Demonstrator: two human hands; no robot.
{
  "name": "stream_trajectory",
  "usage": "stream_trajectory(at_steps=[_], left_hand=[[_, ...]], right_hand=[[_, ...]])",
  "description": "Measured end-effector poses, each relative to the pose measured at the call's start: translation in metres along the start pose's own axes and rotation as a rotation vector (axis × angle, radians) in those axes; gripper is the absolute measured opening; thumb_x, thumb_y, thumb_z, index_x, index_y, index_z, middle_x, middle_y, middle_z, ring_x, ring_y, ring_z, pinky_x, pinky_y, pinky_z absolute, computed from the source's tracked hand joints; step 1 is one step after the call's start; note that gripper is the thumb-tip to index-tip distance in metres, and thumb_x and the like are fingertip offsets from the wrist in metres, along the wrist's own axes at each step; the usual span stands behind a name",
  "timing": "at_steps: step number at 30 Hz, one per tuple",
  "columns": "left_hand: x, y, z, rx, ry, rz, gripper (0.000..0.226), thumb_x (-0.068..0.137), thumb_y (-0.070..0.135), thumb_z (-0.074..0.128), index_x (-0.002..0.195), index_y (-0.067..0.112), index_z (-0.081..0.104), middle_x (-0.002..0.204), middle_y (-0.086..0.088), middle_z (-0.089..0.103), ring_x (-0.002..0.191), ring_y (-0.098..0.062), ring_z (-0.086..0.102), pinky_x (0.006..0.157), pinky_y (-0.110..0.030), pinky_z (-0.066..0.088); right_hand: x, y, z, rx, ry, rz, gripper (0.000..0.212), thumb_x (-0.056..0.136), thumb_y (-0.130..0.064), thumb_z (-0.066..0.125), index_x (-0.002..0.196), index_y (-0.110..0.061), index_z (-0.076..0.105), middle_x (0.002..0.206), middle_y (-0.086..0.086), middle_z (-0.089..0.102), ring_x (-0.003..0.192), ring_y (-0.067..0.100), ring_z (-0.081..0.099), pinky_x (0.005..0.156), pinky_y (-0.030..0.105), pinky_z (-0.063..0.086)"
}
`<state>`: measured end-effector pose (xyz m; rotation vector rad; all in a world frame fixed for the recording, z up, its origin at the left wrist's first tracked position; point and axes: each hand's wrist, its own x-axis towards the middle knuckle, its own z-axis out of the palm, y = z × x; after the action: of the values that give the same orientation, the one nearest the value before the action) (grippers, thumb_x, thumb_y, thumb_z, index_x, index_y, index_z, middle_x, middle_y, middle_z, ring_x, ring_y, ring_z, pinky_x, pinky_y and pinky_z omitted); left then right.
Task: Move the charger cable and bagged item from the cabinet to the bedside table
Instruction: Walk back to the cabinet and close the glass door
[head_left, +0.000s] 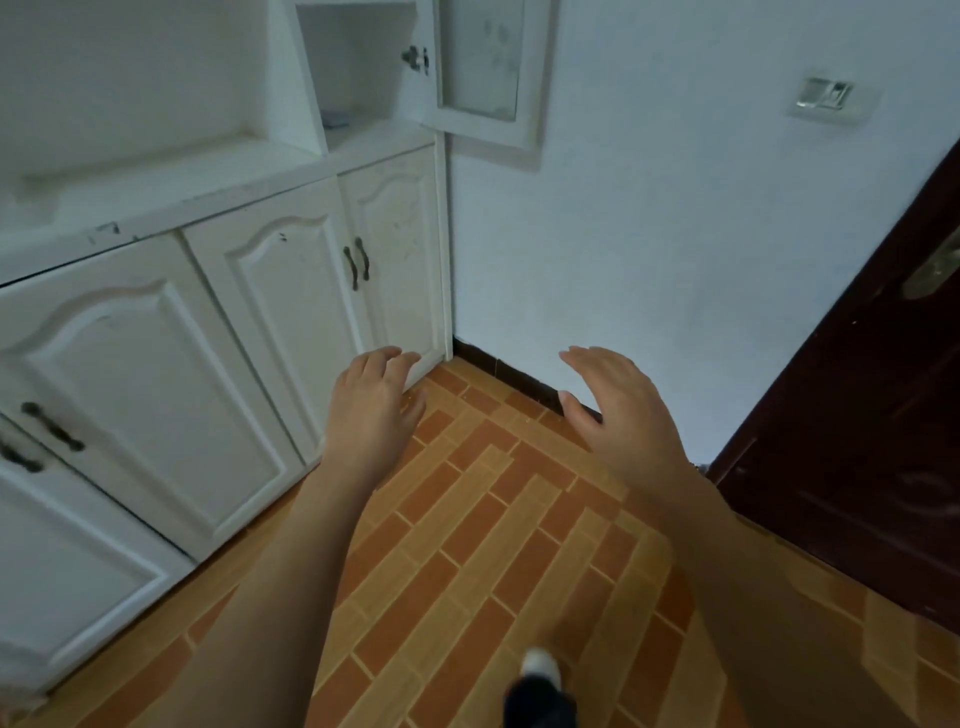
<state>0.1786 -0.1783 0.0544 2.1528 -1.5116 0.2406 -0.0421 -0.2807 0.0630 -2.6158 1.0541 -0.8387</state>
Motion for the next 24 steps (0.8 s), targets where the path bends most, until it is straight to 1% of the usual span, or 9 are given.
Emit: stream_trajectory(at_steps=[4, 8, 13, 14, 18, 24], left_hand=[[0.055, -0.006, 0.035, 0.021, -0.007, -0.003, 0.037, 0.086, 0.020, 0.058, 0.120, 0.009, 0.053, 0.122, -0.016, 0.057, 0.115, -0.033, 0.048, 0.096, -0.044, 0.038], [0.118, -0.004, 0.063, 0.022, 0.025, -0.040, 0.037, 0.086, 0.020, 0.056, 0.121, 0.008, 0.052, 0.123, -0.016, 0.056, 0.117, -0.033, 0.047, 0.097, -0.045, 0.037], [0.188, 0.003, 0.090, 0.031, 0.045, -0.083, 0.037, 0.086, 0.019, 0.057, 0.121, 0.007, 0.052, 0.122, -0.017, 0.057, 0.116, -0.034, 0.048, 0.096, -0.045, 0.038], [0.199, 0.002, 0.095, 0.036, 0.041, -0.090, 0.037, 0.086, 0.019, 0.058, 0.120, 0.007, 0.053, 0.122, -0.017, 0.057, 0.116, -0.034, 0.048, 0.095, -0.045, 0.039], [0.235, -0.008, 0.115, 0.053, 0.036, -0.146, 0.035, 0.085, 0.018, 0.058, 0.119, 0.007, 0.054, 0.123, -0.019, 0.056, 0.117, -0.035, 0.047, 0.096, -0.047, 0.038], [0.294, -0.027, 0.148, 0.027, 0.035, -0.145, 0.036, 0.085, 0.018, 0.058, 0.119, 0.008, 0.054, 0.122, -0.018, 0.057, 0.116, -0.035, 0.047, 0.097, -0.048, 0.038]], right_hand=[[0.056, 0.036, 0.025, 0.003, -0.024, -0.024, 0.039, 0.088, -0.026, 0.045, 0.123, -0.010, 0.053, 0.127, 0.009, 0.057, 0.121, 0.027, 0.047, 0.099, 0.041, 0.035], [0.119, 0.082, 0.040, 0.009, -0.027, -0.052, 0.040, 0.088, -0.027, 0.047, 0.124, -0.011, 0.053, 0.128, 0.009, 0.056, 0.123, 0.027, 0.046, 0.100, 0.038, 0.033], [0.199, 0.133, 0.053, 0.015, -0.032, -0.101, 0.041, 0.087, -0.027, 0.046, 0.123, -0.009, 0.054, 0.126, 0.011, 0.058, 0.120, 0.029, 0.048, 0.098, 0.044, 0.038], [0.212, 0.140, 0.056, 0.017, -0.028, -0.111, 0.040, 0.087, -0.026, 0.047, 0.122, -0.008, 0.055, 0.125, 0.012, 0.059, 0.119, 0.030, 0.049, 0.098, 0.044, 0.038], [0.252, 0.163, 0.073, 0.019, -0.030, -0.144, 0.038, 0.085, -0.023, 0.050, 0.119, -0.006, 0.057, 0.122, 0.013, 0.061, 0.115, 0.030, 0.053, 0.095, 0.036, 0.035], [0.305, 0.190, 0.100, -0.012, -0.057, -0.170, 0.038, 0.085, -0.023, 0.051, 0.118, -0.005, 0.057, 0.120, 0.015, 0.062, 0.114, 0.032, 0.055, 0.094, 0.036, 0.035]])
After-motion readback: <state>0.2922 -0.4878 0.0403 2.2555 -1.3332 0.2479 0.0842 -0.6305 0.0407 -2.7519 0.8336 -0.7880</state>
